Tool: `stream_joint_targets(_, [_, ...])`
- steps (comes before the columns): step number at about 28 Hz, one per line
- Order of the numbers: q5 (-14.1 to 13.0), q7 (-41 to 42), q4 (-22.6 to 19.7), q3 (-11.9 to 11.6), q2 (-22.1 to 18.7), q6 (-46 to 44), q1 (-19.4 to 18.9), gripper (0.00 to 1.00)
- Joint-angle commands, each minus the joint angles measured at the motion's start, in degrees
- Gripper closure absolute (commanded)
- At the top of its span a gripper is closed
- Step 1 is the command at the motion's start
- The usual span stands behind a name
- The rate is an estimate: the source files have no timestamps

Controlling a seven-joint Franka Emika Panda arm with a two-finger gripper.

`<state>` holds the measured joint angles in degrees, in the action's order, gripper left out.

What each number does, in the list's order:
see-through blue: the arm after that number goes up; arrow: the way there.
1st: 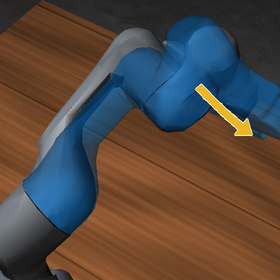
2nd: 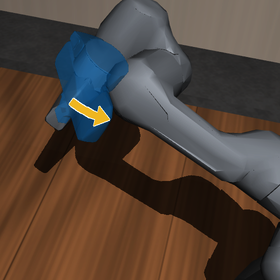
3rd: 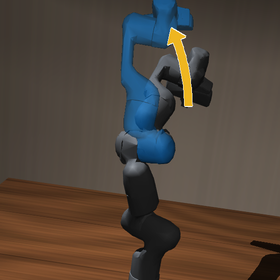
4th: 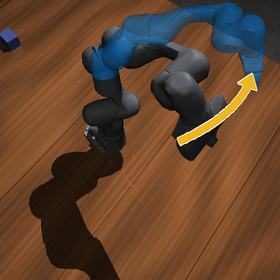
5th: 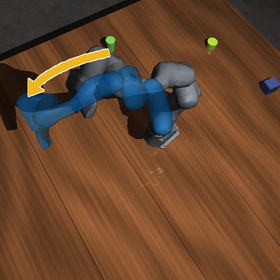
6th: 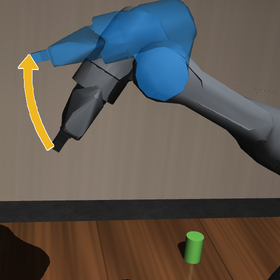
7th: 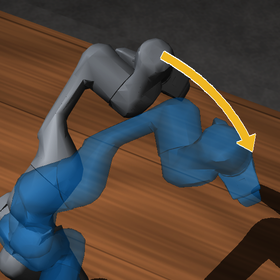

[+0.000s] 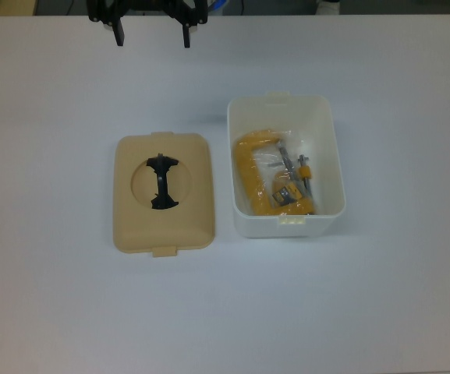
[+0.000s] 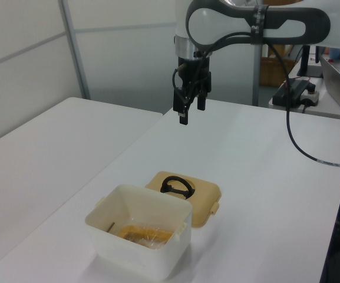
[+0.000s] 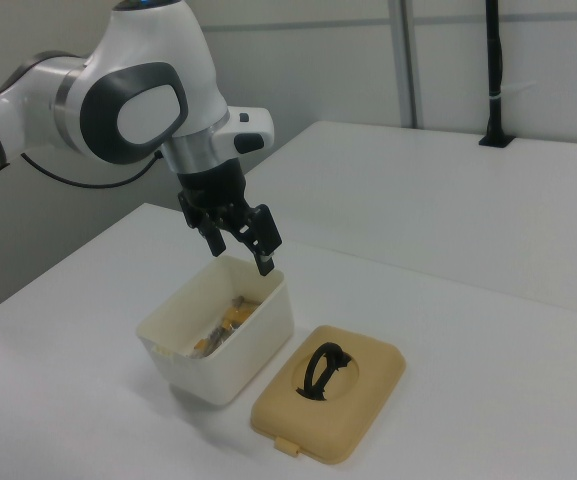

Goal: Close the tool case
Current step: 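Lower the gripper onto the black handle of the tan lid and grasp it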

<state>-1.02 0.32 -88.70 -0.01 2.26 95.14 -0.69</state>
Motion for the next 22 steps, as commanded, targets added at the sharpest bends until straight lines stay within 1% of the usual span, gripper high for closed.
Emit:
stream_joint_targets(1, [-0.83,-0.76,-0.77,-0.43,0.45,0.13,-0.45,0.00])
stream_joint_targets(7, [-0.92,-0.50,-0.78,-0.43,1.34,0.39,-0.45,0.00])
stream_joint_targets(13, [-0.39,-0.32,-0.69,-0.43,4.24,0.83,-0.63,0.00])
stream_joint_targets(17, [-0.21,-0.23,-0.78,-0.43,5.38,0.75,-0.80,0.00])
stream_joint_targets(20, [0.22,0.29,-1.91,-0.43,5.91,0.83,-0.54,0.00])
stream_joint_targets(22, [0.49,2.04,-2.36,-0.52,6.26,1.18,-0.19,0.00])
